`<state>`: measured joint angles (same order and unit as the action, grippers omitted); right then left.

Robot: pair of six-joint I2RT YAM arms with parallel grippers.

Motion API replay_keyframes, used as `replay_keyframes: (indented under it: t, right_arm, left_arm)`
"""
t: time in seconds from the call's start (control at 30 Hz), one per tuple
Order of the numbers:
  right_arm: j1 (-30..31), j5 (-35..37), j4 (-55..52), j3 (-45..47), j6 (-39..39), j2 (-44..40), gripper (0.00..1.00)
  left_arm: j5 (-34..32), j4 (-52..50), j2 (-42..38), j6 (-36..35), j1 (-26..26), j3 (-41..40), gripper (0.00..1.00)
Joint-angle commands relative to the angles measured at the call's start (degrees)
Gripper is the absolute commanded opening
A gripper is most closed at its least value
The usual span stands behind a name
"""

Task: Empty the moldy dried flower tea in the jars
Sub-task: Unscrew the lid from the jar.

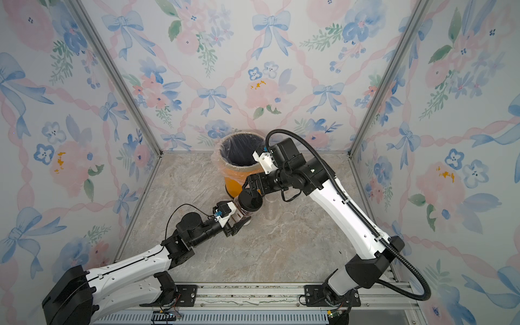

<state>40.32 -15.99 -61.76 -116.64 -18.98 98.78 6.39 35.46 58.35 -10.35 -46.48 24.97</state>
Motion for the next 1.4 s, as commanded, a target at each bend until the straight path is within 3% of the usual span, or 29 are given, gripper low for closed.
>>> replay_keyframes:
  t: [0.0, 0.63, 0.8, 1.0, 1.23, 1.37]
  right_arm:
    - [1.7, 0.6, -5.3, -1.8, -4.3, 2.0, 0.97]
    - [5.3, -0.5, -9.5, -2.9, -1.0, 5.8, 0.99]
    - [5.3, -1.3, -9.7, -2.7, 4.1, 6.2, 0.82]
    - [4.7, -4.9, -9.5, -2.4, 17.1, 6.4, 0.72]
    - [1.9, -16.3, -8.3, 2.2, 41.5, 4.1, 0.68]
    - [-0.7, -20.9, -2.9, 6.0, 50.9, 2.4, 0.64]
  left_arm:
    - [-0.3, 0.6, -0.1, -0.8, -0.3, 1.7, 0.43]
    - [-0.5, 0.7, 0.2, -1.1, -0.3, 1.7, 0.43]
    - [0.3, 0.6, 0.2, -1.2, -0.3, 1.6, 0.43]
    - [4.2, 0.6, -0.3, -1.3, -0.3, 1.1, 0.43]
    - [8.9, 0.6, -0.5, -0.2, -0.3, 1.2, 0.44]
    - [10.1, 0.6, -0.4, 0.2, -0.3, 1.2, 0.44]
